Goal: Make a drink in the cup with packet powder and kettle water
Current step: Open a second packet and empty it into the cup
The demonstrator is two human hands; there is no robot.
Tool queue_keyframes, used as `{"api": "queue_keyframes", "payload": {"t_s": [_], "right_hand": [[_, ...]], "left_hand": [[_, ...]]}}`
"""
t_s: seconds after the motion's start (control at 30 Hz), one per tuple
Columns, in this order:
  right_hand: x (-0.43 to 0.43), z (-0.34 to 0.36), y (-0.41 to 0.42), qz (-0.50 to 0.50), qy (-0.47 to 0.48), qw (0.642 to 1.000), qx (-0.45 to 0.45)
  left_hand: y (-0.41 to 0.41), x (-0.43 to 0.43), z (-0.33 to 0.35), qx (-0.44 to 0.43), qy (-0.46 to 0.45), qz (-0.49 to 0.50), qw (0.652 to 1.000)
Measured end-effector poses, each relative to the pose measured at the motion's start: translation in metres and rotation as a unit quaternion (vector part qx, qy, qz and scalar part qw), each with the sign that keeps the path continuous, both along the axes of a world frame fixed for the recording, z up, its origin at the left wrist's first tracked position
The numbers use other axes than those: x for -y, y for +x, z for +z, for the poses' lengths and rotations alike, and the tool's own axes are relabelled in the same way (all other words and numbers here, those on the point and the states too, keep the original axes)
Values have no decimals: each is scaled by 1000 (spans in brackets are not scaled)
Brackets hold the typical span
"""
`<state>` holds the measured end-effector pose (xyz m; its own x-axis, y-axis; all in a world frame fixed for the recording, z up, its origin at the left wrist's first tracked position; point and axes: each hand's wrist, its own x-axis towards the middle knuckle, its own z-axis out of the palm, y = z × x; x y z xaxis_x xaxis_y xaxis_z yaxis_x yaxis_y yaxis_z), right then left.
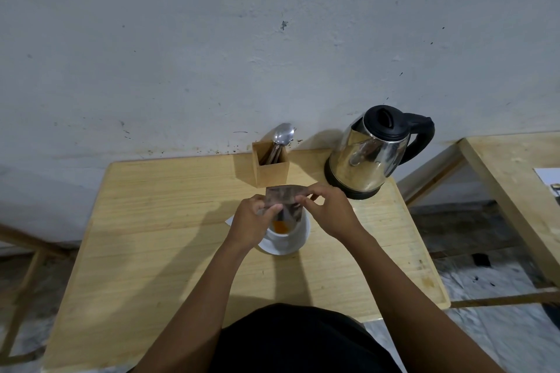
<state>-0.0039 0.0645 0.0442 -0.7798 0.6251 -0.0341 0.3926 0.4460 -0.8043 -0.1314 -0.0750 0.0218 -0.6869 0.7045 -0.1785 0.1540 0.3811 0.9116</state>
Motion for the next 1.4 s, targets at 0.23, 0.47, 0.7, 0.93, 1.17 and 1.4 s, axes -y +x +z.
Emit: {"api": "queue_keyframes", "payload": {"t_s": [0.23, 0.47, 0.7, 0.93, 1.17, 1.4], "right_hand": [[-5, -6, 5, 14, 13, 1000, 18], [-1, -2, 0, -24, 39, 999, 20], [8, -3, -3, 0, 23, 1000, 11], [12, 2, -2, -21, 104, 994, 15], [10, 4, -5, -25, 78, 996, 36], [9, 8, -3, -44, 56, 997, 17]], "left_hand": [[3, -1, 5, -6, 38, 13, 999], [1, -3, 6, 19, 20, 16, 1000], [-4, 0, 2, -62, -11, 13, 998], [2, -1, 7, -111, -11, 57, 992], [2, -2, 17, -64, 15, 43, 997], [-3, 4, 14, 1, 10, 58, 998]]}}
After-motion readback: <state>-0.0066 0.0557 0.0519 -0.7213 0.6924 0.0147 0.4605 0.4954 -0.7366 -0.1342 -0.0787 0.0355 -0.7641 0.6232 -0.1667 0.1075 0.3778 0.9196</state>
